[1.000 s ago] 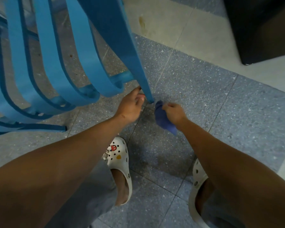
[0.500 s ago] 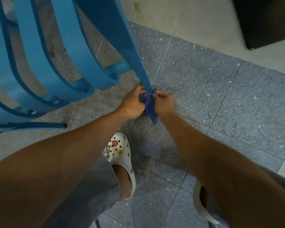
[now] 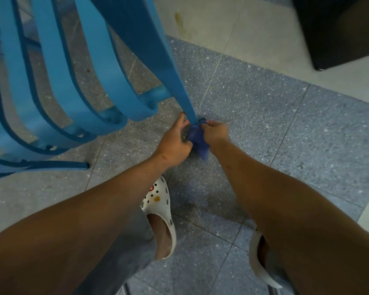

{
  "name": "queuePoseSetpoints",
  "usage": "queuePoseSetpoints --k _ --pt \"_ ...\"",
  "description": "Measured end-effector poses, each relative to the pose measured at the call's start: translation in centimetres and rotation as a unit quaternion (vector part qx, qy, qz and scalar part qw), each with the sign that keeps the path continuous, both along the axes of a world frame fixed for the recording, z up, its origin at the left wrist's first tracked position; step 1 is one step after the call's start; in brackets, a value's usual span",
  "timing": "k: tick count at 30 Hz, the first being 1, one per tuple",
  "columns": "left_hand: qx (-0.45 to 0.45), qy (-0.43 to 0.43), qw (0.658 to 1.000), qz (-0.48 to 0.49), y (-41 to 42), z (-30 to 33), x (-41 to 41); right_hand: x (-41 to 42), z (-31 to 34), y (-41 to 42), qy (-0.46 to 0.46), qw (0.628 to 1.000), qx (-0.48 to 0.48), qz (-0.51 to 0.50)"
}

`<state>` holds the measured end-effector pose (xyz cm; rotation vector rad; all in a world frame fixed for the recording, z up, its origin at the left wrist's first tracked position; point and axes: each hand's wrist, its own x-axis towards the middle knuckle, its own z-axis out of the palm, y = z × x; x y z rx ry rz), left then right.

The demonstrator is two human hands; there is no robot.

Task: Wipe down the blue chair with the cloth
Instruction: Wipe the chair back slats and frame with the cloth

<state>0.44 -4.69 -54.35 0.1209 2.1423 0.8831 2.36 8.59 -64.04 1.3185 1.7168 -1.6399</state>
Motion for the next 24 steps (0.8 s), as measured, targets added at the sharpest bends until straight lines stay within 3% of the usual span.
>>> queuePoseSetpoints --k 3,10,24 --pt "0.012 0.000 1.000 0.016 0.3 0.5 0.4 -0.8 1.0 0.3 -0.001 1.000 -0.004 -0.027" --pt "0.028 0.032 0.998 0.049 1.0 3.5 0.8 -1.0 7.6 0.5 0.123 0.991 0.011 -0.055" --pt "0.072 0.123 0.985 0.097 0.6 18.4 7.8 -0.2 24.2 -0.8 0.250 0.961 0.018 -0.119"
